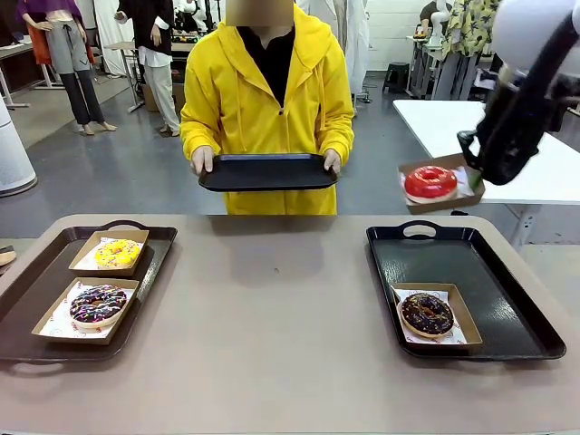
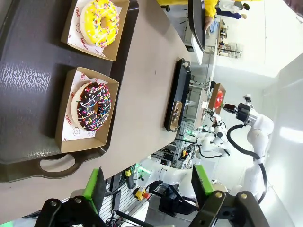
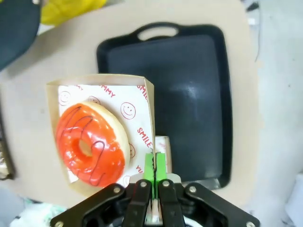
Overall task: Individually package the donuts and arrange them on the tray.
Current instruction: Place the picked Paper togo box on the Handle tray.
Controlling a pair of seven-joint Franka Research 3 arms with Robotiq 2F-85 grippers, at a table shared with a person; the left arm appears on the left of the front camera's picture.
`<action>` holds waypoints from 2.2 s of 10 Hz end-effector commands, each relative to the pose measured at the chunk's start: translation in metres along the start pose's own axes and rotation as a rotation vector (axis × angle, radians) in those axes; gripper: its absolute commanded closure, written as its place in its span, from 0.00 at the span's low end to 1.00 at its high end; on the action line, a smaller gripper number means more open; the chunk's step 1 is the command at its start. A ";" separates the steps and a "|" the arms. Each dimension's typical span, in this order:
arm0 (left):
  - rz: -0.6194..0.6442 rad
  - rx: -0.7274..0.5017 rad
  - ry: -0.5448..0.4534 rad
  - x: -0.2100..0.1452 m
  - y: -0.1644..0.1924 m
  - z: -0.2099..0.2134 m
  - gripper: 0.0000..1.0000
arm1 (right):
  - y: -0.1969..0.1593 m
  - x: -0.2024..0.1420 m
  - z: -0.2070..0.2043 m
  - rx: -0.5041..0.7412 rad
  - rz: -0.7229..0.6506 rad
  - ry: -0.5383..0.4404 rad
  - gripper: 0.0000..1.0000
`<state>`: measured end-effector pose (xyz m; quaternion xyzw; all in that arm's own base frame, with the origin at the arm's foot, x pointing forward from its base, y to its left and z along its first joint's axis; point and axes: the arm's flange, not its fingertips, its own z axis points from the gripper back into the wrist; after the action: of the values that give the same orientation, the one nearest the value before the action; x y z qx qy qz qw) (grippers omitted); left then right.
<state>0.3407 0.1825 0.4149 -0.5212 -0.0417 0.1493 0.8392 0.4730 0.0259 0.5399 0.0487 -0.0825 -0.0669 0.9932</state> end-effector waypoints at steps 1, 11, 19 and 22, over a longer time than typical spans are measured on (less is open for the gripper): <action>-0.005 -0.007 -0.001 -0.001 0.000 0.002 0.05 | -0.013 0.020 -0.021 0.026 0.031 0.011 0.99; -0.005 -0.007 -0.001 -0.001 0.000 0.002 0.05 | -0.040 0.047 -0.067 0.000 0.007 0.074 0.99; -0.005 -0.007 -0.001 -0.001 0.000 0.002 0.05 | -0.058 0.071 -0.144 0.017 0.099 0.073 0.99; -0.005 -0.007 -0.001 -0.001 0.000 0.002 0.05 | -0.058 0.075 -0.175 0.038 0.106 0.086 0.99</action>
<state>0.3409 0.1822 0.4150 -0.5209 -0.0416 0.1490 0.8395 0.5675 -0.0264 0.3798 0.0451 -0.0340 -0.0233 0.9981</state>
